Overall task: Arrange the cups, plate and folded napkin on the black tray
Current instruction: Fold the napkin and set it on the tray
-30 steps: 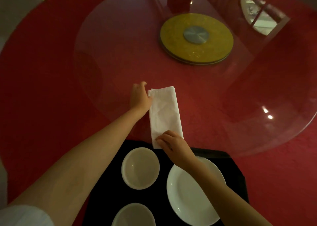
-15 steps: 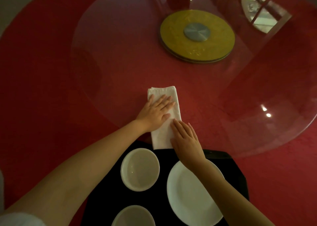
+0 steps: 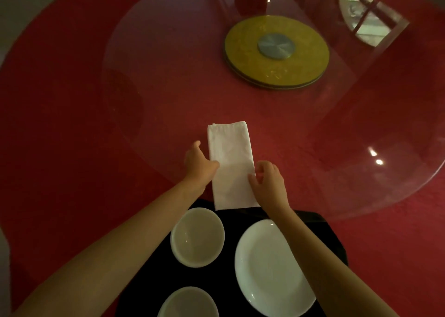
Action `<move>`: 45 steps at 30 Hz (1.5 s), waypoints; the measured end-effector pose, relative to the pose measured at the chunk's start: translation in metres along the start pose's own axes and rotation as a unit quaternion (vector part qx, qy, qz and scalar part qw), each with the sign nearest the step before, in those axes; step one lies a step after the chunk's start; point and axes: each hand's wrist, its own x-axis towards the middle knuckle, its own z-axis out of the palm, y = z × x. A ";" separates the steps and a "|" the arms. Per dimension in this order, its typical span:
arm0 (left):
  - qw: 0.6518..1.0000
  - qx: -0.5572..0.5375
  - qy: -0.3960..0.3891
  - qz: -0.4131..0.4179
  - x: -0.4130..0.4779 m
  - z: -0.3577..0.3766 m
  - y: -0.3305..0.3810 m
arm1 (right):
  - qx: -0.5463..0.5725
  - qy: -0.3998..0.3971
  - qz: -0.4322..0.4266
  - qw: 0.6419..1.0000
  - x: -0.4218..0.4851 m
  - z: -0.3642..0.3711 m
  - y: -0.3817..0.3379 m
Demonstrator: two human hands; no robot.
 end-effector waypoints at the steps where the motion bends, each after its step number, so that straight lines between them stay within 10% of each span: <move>1: 0.999 -0.027 -0.013 -0.025 -0.005 0.001 0.002 | 0.023 -0.011 0.034 0.999 0.007 0.001 -0.004; 18: 0.950 -0.250 -0.166 -0.087 -0.022 -0.012 0.017 | 0.305 -0.088 0.116 0.941 0.010 -0.024 -0.026; 25: 0.948 -0.289 -0.121 0.047 -0.026 -0.012 0.022 | 0.350 -0.074 0.058 0.932 0.008 -0.042 -0.026; 34: 0.927 0.086 -0.057 0.362 -0.044 -0.020 0.045 | 0.155 0.074 -0.135 0.976 0.006 -0.079 -0.028; 40: 0.861 0.210 0.029 0.463 -0.063 -0.026 0.071 | 0.259 0.031 -0.177 0.949 -0.001 -0.104 -0.018; 45: 0.956 -0.007 -0.131 0.262 -0.088 -0.016 0.077 | 0.232 0.060 -0.149 0.959 -0.005 -0.109 -0.015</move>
